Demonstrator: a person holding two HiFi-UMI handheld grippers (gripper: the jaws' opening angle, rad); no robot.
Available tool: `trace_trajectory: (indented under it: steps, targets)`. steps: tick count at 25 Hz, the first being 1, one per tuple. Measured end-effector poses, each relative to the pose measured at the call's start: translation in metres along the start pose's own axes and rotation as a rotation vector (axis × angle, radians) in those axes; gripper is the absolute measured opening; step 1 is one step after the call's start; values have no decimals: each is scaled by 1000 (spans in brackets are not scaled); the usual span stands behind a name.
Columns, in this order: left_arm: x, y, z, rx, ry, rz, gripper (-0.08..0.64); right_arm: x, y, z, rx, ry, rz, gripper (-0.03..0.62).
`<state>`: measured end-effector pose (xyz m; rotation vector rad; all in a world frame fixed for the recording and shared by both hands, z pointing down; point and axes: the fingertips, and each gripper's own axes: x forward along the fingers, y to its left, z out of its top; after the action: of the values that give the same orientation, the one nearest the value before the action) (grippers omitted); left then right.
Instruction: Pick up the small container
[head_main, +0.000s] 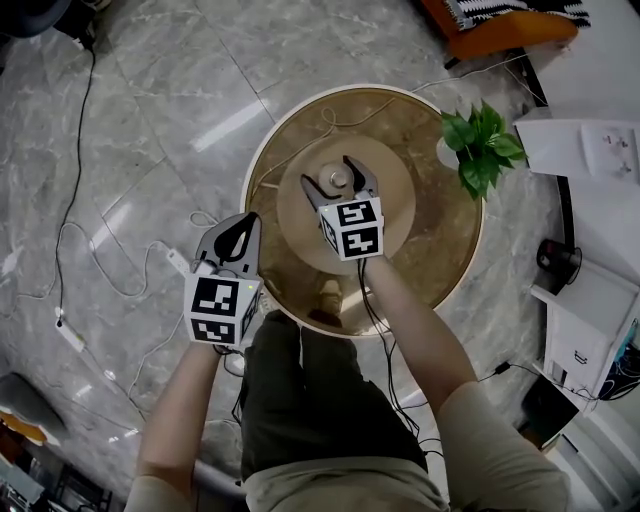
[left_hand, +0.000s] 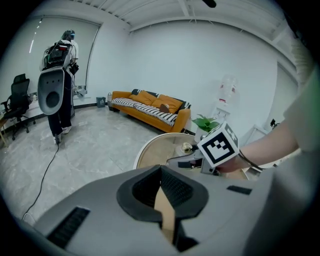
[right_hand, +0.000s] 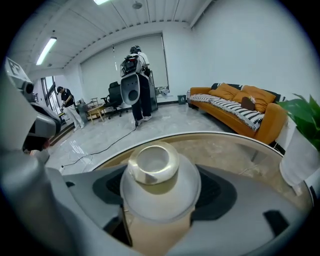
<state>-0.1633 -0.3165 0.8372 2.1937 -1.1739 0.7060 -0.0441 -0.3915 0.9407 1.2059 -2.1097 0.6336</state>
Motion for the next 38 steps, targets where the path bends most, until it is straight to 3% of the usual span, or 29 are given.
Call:
trace_trajectory:
  steps: [8, 17, 23, 30, 38]
  targets:
    - [-33, -5, 23, 23, 1, 12, 6, -41, 18, 19, -58, 14, 11, 324]
    - [-108, -26, 120, 50, -87, 59, 6, -162, 42, 121, -46, -56, 42, 324]
    - [-176, -62, 198, 104, -181, 66, 6, -272, 54, 206, -56, -163, 53, 324]
    - [-267, -128, 270, 164, -281, 33, 6, -395, 85, 261, -130, -219, 110, 324]
    - [-350, -179, 292, 287, -344, 51, 6, -494, 118, 277, -194, -235, 150, 324]
